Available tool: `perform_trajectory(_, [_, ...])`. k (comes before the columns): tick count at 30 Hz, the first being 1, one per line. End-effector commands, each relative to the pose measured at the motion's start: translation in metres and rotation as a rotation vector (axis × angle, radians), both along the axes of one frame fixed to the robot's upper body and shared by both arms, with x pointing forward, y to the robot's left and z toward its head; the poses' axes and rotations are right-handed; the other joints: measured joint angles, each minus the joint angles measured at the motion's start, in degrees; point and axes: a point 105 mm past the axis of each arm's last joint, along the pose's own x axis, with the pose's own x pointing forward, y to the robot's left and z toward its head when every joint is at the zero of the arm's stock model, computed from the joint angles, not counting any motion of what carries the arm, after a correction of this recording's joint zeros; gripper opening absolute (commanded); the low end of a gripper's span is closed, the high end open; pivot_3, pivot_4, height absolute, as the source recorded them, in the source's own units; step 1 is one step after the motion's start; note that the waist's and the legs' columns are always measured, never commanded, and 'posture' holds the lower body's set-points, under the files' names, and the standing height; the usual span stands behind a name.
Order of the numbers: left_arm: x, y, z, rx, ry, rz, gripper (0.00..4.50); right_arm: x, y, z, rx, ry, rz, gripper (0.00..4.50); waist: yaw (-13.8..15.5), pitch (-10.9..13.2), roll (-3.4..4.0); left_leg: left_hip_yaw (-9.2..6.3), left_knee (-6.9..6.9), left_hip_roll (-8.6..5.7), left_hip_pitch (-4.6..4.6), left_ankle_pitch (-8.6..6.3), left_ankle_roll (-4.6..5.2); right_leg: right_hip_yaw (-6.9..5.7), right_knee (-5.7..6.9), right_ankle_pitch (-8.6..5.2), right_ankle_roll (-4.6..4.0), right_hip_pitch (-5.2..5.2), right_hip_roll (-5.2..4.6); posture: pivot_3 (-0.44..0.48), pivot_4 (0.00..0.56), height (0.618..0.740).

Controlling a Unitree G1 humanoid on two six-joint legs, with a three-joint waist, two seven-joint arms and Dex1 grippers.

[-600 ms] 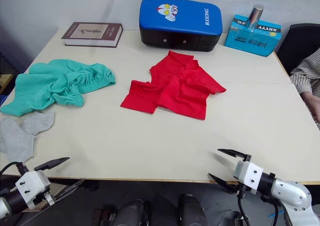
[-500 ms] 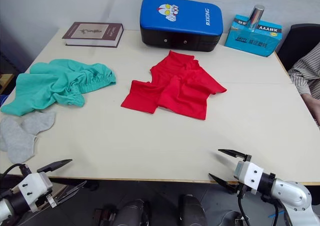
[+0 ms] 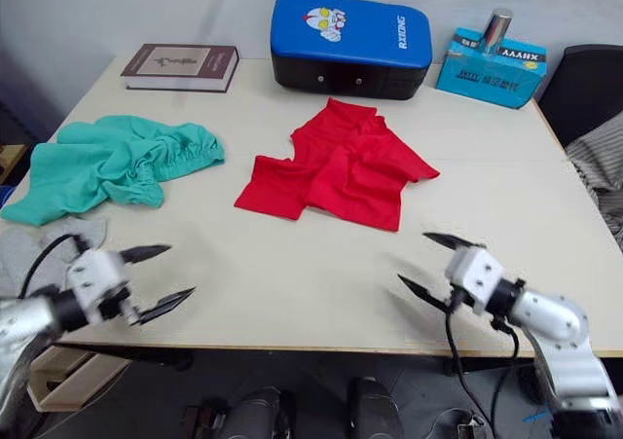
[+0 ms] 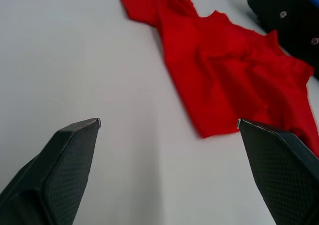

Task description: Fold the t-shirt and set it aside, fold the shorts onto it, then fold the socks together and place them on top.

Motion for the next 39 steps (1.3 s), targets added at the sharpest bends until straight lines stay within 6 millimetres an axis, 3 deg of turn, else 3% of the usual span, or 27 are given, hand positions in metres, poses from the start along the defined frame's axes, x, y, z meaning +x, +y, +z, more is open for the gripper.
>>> perform_trajectory(1, [0.024, -0.011, 0.002, 0.084, -0.022, -0.023, 4.5, 0.02, 0.012, -0.001, -0.11, 0.017, -0.025, 4.49, 0.0, 0.0, 0.0, 0.03, -0.01, 0.0, -0.06, 0.07, -0.13, 0.0, 0.02, -0.01, -0.01, -0.06, 0.03, 0.0, 0.15, 0.74])
perform_trajectory(6, [0.074, -0.032, 0.003, 0.147, -0.048, -0.044, 4.5, 0.059, 0.021, -0.008, -0.156, 0.079, -0.113, 4.49, 0.1, 0.0, -0.01, 0.2, 0.29, 0.02, -0.23, 0.07, -0.1, -0.18, 0.14, 0.01, 0.02, -0.16, 0.13, 0.0, 0.15, 0.74])
perform_trajectory(15, [0.14, -0.051, -0.012, 0.163, 0.006, -0.003, 4.5, 0.097, 0.027, -0.022, -0.225, 0.141, -0.189, 4.49, 0.0, 0.0, -0.07, 0.42, 0.79, 0.02, -0.26, 0.03, 0.15, -0.39, 0.19, 0.17, 0.31, -0.05, 0.2, 0.0, 0.15, 0.74])
perform_trajectory(18, [0.149, -0.056, -0.022, 0.139, 0.094, 0.004, 4.5, 0.106, 0.022, -0.023, -0.231, 0.152, -0.223, 3.91, 0.0, 0.0, -0.08, 0.44, 0.79, 0.03, -0.15, 0.04, 0.15, -0.37, 0.23, 0.17, 0.32, 0.01, 0.17, 0.0, 0.15, 0.74])
perform_trajectory(20, [0.155, -0.06, -0.025, 0.127, 0.118, 0.015, 4.5, 0.11, 0.02, -0.022, -0.234, 0.152, -0.233, 3.3, 0.2, -0.1, -0.13, 0.45, 0.79, 0.02, -0.13, 0.04, 0.15, -0.37, 0.24, 0.17, 0.32, 0.03, 0.15, 0.0, 0.15, 0.74])
perform_trajectory(29, [0.157, -0.073, -0.042, 0.167, 0.164, -0.033, 1.76, 0.11, 0.015, -0.017, -0.222, 0.129, -0.232, 0.14, 0.2, -0.1, -0.17, 0.42, 0.8, -0.07, -0.13, 0.06, 0.22, -0.42, 0.25, 0.2, 0.38, 0.06, 0.01, 0.0, 0.15, 0.74])
perform_trajectory(35, [0.154, -0.077, -0.055, 0.152, 0.197, -0.028, 0.02, 0.101, 0.007, -0.013, -0.2, 0.114, -0.24, 0.0, 0.3, -0.1, -0.18, 0.38, 0.81, -0.09, -0.13, 0.05, 0.23, -0.46, 0.24, 0.21, 0.38, 0.1, -0.05, 0.0, 0.15, 0.74])
perform_trajectory(39, [0.149, -0.073, -0.06, 0.118, 0.236, -0.031, 0.02, 0.093, 0.002, -0.01, -0.183, 0.108, -0.238, 0.0, 0.2, -0.1, -0.16, 0.38, 0.79, -0.1, -0.09, 0.05, 0.24, -0.45, 0.25, 0.21, 0.38, 0.11, -0.06, 0.0, 0.15, 0.74])
